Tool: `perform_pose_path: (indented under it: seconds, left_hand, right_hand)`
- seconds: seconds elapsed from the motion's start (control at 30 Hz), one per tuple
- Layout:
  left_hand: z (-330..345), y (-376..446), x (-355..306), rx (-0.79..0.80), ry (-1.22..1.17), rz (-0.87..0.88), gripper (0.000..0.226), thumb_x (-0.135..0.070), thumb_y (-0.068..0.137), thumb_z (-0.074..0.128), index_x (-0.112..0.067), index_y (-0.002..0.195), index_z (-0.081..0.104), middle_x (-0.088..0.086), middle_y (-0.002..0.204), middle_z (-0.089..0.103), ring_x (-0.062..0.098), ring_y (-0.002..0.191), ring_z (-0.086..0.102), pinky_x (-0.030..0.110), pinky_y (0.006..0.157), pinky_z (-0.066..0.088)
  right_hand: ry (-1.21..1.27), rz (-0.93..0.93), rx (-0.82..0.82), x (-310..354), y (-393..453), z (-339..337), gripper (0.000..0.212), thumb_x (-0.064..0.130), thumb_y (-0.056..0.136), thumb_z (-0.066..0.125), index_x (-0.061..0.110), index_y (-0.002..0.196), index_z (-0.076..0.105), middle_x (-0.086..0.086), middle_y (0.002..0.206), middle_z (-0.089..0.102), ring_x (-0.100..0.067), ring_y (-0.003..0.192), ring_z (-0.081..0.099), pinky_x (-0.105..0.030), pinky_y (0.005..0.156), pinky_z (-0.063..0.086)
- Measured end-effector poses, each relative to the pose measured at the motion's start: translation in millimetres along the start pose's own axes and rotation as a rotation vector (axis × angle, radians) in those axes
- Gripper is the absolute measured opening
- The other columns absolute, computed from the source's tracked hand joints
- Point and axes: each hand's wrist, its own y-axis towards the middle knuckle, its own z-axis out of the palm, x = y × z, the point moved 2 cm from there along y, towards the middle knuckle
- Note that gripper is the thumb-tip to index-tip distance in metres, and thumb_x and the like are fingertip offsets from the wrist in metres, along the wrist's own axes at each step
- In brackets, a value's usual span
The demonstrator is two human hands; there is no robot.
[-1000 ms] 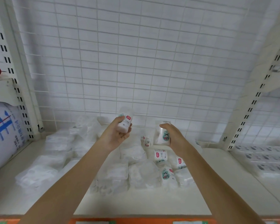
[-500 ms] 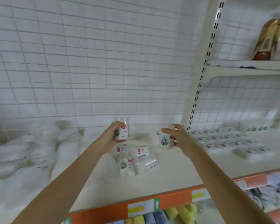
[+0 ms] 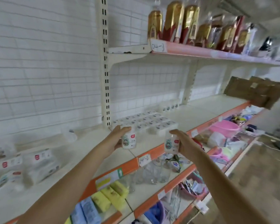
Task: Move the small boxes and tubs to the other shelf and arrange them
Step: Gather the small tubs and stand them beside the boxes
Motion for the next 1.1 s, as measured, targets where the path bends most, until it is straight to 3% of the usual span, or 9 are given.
perform_pose_path:
  seconds: [0.13, 0.27, 0.4, 0.5, 0.57, 0.7, 0.83, 0.97, 1.1]
  left_hand:
    - [83, 25, 12, 0.085, 0.012, -0.038, 0.018, -0.028, 0.089, 0.057, -0.015, 0.098, 0.05, 0.002, 0.081, 0.061, 0.012, 0.069, 0.06, 0.021, 0.051, 0.048]
    - [149, 52, 22, 0.162, -0.011, -0.057, 0.01, -0.023, 0.088, 0.058, -0.019, 0.085, 0.05, 0.002, 0.08, 0.059, 0.014, 0.073, 0.058, 0.024, 0.056, 0.047]
    - [199, 89, 26, 0.208, -0.02, -0.073, 0.012, -0.023, 0.087, 0.059, -0.018, 0.088, 0.048, 0.004, 0.081, 0.057, 0.016, 0.071, 0.056, 0.025, 0.056, 0.046]
    - [231, 124, 30, 0.257, -0.022, -0.065, 0.011, -0.022, 0.087, 0.058, -0.019, 0.085, 0.048, 0.003, 0.078, 0.057, 0.015, 0.069, 0.055, 0.024, 0.056, 0.043]
    - [252, 152, 32, 0.273, -0.023, -0.056, 0.011, -0.019, 0.086, 0.059, -0.019, 0.085, 0.048, 0.003, 0.078, 0.056, 0.015, 0.069, 0.055, 0.025, 0.055, 0.042]
    - [288, 214, 29, 0.298, -0.03, -0.047, 0.012, -0.016, 0.086, 0.059, -0.019, 0.085, 0.047, 0.003, 0.083, 0.055, 0.018, 0.074, 0.054, 0.028, 0.06, 0.043]
    - [311, 281, 18, 0.311, -0.022, -0.046, 0.013, -0.018, 0.086, 0.059, -0.017, 0.088, 0.046, 0.004, 0.088, 0.055, 0.018, 0.078, 0.055, 0.028, 0.064, 0.045]
    - [319, 344, 8, 0.262, 0.001, -0.005, 0.034, -0.022, 0.076, 0.071, -0.013, 0.102, 0.051, 0.007, 0.104, 0.058, 0.021, 0.092, 0.056, 0.028, 0.071, 0.046]
    - [316, 392, 8, 0.131, 0.026, -0.007, 0.034, -0.017, 0.081, 0.067, -0.01, 0.111, 0.053, 0.008, 0.107, 0.059, 0.023, 0.097, 0.056, 0.027, 0.07, 0.047]
  right_hand:
    - [-0.078, -0.063, -0.171, -5, -9, -87, 0.04, 0.018, 0.085, 0.061, 0.007, 0.121, 0.046, -0.016, 0.104, 0.056, -0.031, 0.098, 0.056, -0.05, 0.093, 0.046]
    - [-0.068, -0.095, -0.283, -5, -17, -152, 0.038, 0.016, 0.086, 0.06, 0.01, 0.121, 0.046, -0.011, 0.104, 0.057, -0.024, 0.094, 0.056, -0.035, 0.078, 0.046]
    - [-0.054, -0.096, -0.342, -6, -9, -203, 0.048, 0.021, 0.085, 0.063, 0.011, 0.128, 0.044, -0.014, 0.119, 0.054, -0.028, 0.107, 0.053, -0.039, 0.087, 0.041]
    - [-0.048, -0.097, -0.375, -2, 9, -233, 0.049, 0.02, 0.084, 0.064, 0.011, 0.128, 0.045, -0.013, 0.112, 0.056, -0.025, 0.1, 0.056, -0.035, 0.08, 0.044]
    - [-0.067, -0.109, -0.382, 2, 29, -252, 0.047, 0.017, 0.084, 0.063, 0.01, 0.127, 0.046, -0.011, 0.107, 0.058, -0.023, 0.095, 0.056, -0.033, 0.074, 0.044]
    - [-0.101, -0.132, -0.361, 19, 81, -285, 0.045, 0.015, 0.084, 0.062, 0.009, 0.126, 0.046, -0.015, 0.115, 0.057, -0.023, 0.097, 0.058, -0.03, 0.069, 0.048]
    - [-0.107, -0.12, -0.337, 41, 150, -312, 0.055, 0.02, 0.079, 0.066, 0.01, 0.129, 0.046, -0.017, 0.119, 0.055, -0.029, 0.109, 0.055, -0.043, 0.09, 0.048]
    - [-0.098, -0.139, -0.295, 60, 216, -327, 0.05, 0.017, 0.082, 0.065, 0.012, 0.128, 0.047, -0.015, 0.12, 0.054, -0.027, 0.106, 0.055, -0.03, 0.075, 0.049]
    - [-0.092, -0.136, -0.247, 68, 279, -333, 0.049, 0.015, 0.081, 0.066, 0.012, 0.127, 0.048, -0.013, 0.114, 0.055, -0.018, 0.092, 0.057, -0.027, 0.072, 0.049]
